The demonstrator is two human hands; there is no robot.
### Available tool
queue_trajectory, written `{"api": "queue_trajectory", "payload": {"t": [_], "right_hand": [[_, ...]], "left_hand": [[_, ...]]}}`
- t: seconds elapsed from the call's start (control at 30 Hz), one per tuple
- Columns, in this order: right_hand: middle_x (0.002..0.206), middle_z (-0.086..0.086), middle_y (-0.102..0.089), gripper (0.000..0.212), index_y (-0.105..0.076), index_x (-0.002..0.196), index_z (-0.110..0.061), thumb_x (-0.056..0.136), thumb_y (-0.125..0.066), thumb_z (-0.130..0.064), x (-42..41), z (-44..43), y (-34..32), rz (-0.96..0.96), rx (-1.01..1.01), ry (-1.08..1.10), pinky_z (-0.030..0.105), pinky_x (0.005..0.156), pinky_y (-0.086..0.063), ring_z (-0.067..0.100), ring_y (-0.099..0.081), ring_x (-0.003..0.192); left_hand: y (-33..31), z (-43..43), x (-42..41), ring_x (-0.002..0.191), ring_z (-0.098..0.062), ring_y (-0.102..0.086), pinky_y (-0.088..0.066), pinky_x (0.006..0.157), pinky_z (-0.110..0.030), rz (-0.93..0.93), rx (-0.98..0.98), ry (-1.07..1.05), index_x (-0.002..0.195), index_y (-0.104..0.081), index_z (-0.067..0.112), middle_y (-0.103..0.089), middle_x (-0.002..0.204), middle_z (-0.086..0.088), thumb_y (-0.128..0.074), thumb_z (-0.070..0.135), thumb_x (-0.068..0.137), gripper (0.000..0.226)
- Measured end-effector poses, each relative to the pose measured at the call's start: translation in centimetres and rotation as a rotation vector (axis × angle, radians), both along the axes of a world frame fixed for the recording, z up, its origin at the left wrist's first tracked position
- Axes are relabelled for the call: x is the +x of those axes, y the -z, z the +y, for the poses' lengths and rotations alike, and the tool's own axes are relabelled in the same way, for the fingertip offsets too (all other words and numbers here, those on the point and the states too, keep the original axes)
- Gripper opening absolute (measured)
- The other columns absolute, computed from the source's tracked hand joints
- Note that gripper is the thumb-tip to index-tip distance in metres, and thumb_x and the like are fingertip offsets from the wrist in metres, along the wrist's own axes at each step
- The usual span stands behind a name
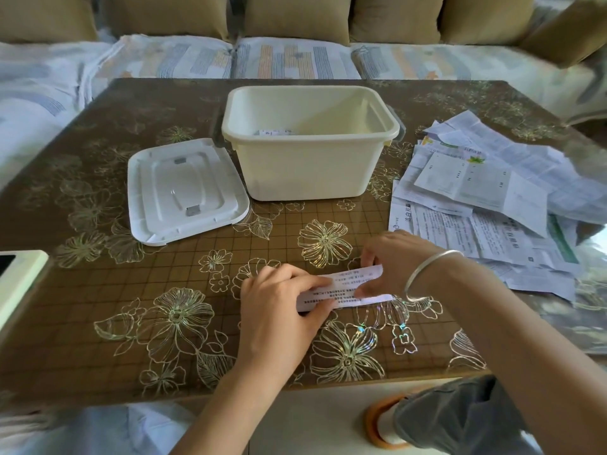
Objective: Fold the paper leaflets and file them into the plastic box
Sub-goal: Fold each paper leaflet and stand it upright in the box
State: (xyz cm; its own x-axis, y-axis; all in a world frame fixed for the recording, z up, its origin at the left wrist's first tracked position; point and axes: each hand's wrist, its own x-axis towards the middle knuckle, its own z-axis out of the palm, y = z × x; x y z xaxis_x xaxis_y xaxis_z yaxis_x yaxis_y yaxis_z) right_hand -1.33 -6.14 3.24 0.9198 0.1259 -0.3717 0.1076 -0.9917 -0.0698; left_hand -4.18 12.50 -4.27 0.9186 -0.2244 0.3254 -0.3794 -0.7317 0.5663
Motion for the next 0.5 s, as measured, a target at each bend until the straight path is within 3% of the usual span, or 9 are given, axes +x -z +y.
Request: {"api": "queue_trajectory", "payload": {"t": [0.1, 0.2, 0.3, 0.37, 0.5], "right_hand": [[0.101, -0.008, -0.052, 0.039, -0.058, 0.101, -0.025, 0.077, -0.069, -0.053, -0.2, 0.2, 0.1, -0.018, 0.011, -0.011, 0.026, 0.094, -0.042, 0.013, -0.044, 0.099], [0.084, -0.013, -0.056, 0.026, -0.051, 0.083, -0.025, 0.080, -0.071, -0.041, -0.6, 0.2, -0.2, -0.018, 0.141, 0.042, 0.015, 0.063, -0.045, 0.006, -0.054, 0.076], [0.080, -0.006, -0.069, 0.017, -0.053, 0.091, -0.019, 0.086, -0.068, -0.026, -1.3, 0.2, 0.2, 0.068, 0.559, 0.273, 0.016, 0.048, -0.046, 0.006, -0.065, 0.058], [0.081, 0.000, -0.074, 0.017, -0.056, 0.097, -0.013, 0.088, -0.064, -0.026, -2.1, 0.2, 0.3, 0.094, 0.819, 0.420, 0.023, 0.053, -0.054, 0.012, -0.070, 0.061], [0.087, 0.007, -0.075, 0.040, -0.065, 0.101, -0.012, 0.079, -0.055, -0.043, -4.4, 0.0, 0.9, 0.068, 1.251, 0.560, 0.029, 0.068, -0.060, 0.018, -0.073, 0.079]], "left_hand": [[0.0, -0.1, 0.0, 0.085, -0.007, -0.050, -0.031, 0.075, -0.028, 0.004, 0.003, -0.007, 0.098, -0.074, 0.040, -0.061, 0.090, 0.021, -0.065, 0.057, 0.075, 0.030], [-0.1, -0.4, -0.1, 0.085, -0.007, -0.048, -0.027, 0.073, -0.028, 0.013, 0.033, -0.022, 0.100, -0.073, 0.042, -0.058, 0.089, 0.022, -0.056, 0.064, 0.075, 0.037], [-0.3, -0.6, 0.0, 0.085, -0.006, -0.045, -0.025, 0.073, -0.029, 0.022, 0.076, -0.023, 0.105, -0.070, 0.045, -0.055, 0.087, 0.022, -0.048, 0.067, 0.075, 0.044], [-0.5, -0.6, 0.1, 0.084, -0.006, -0.043, -0.025, 0.073, -0.030, 0.035, 0.097, -0.023, 0.106, -0.069, 0.046, -0.053, 0.086, 0.022, -0.051, 0.066, 0.074, 0.042], [-0.7, -0.4, 0.3, 0.086, -0.006, -0.045, -0.024, 0.073, -0.030, 0.057, 0.092, 0.002, 0.108, -0.068, 0.046, -0.053, 0.087, 0.021, -0.060, 0.062, 0.073, 0.039]]}}
